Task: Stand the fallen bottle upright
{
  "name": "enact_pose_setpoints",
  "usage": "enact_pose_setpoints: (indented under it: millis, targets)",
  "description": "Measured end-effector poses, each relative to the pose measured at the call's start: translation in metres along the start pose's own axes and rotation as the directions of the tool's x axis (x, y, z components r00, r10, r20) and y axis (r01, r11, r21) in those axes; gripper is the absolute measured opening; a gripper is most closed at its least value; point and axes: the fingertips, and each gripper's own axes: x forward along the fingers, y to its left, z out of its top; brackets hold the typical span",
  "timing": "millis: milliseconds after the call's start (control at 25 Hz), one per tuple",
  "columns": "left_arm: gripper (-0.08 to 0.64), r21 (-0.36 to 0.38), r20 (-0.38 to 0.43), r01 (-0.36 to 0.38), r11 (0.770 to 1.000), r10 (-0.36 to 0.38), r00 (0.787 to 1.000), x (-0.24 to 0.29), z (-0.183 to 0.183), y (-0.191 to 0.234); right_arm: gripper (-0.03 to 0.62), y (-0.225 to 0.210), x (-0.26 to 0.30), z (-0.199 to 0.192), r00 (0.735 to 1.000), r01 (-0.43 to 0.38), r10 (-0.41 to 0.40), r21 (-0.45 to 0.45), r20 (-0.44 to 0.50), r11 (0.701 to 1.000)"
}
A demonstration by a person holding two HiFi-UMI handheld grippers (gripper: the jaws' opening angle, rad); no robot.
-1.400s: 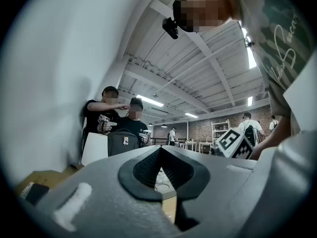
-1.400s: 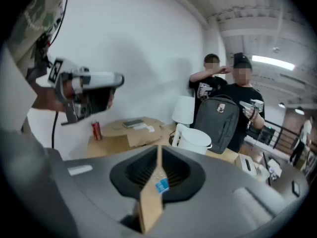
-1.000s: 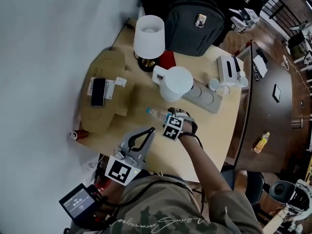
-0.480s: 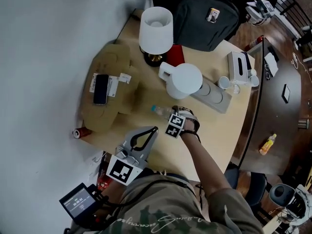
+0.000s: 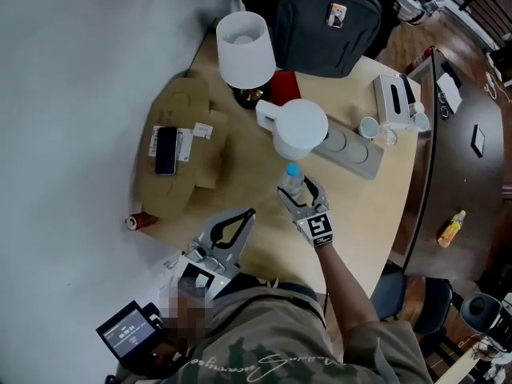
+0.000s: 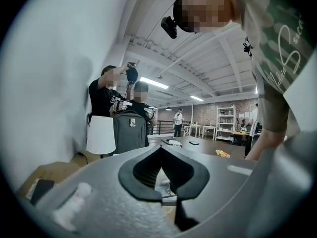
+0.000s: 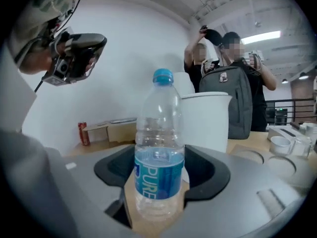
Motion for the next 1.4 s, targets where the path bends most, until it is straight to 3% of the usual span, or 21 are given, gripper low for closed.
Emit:
enact_pose_setpoints:
  millis: [200,480,680,1000,1200,1240,1400]
  targets:
    - [0.0,0.01,-0.024,0.002,1.0,-0.002,1.0,0.002,-0.001,-0.012,0.305,0.004,0.007,-0.033,1.0,0.009,-0.009,-0.014,0.008,1.0]
    - [0.0,0.033,-0.011,0.018,0.999,-0.018,1.0,0.005,0.008,-0.029,0.307,0.016,-0.009,-0.038,1.0,-0.022,0.021,-0.105,-0.011,0.994]
    - [0.0,0.035,-0.002,0.021,0.999,-0.021,1.0,-0.003,0.01,-0.034,0.311,0.018,-0.02,-0.051,0.998,-0.033,0.031,-0.035,-0.05,0.999]
    - [0.0,0.037,0.064,0.01,0.999,-0.012,0.998,-0.032,0.022,-0.035,0.327,0.03,-0.05,-0.02,0.999,-0.007,0.007,-0.009,-0.052,1.0]
    - [0.0,0.039,0.137,0.022,0.999,-0.027,0.99,-0.06,0.04,-0.036,0.333,0.056,-0.092,0.027,1.0,0.025,-0.026,-0.036,-0.003,0.999]
    - [0.0,0.04,0.152,0.028,0.999,-0.034,0.988,-0.065,0.043,-0.036,0.31,0.068,-0.102,0.046,1.0,0.021,-0.019,-0.064,0.024,0.998]
    - [0.0,0.014,0.19,0.066,0.998,-0.067,0.979,-0.085,0.045,-0.041,0.038,0.113,-0.144,0.139,0.984,0.05,-0.038,-0.064,0.174,0.997]
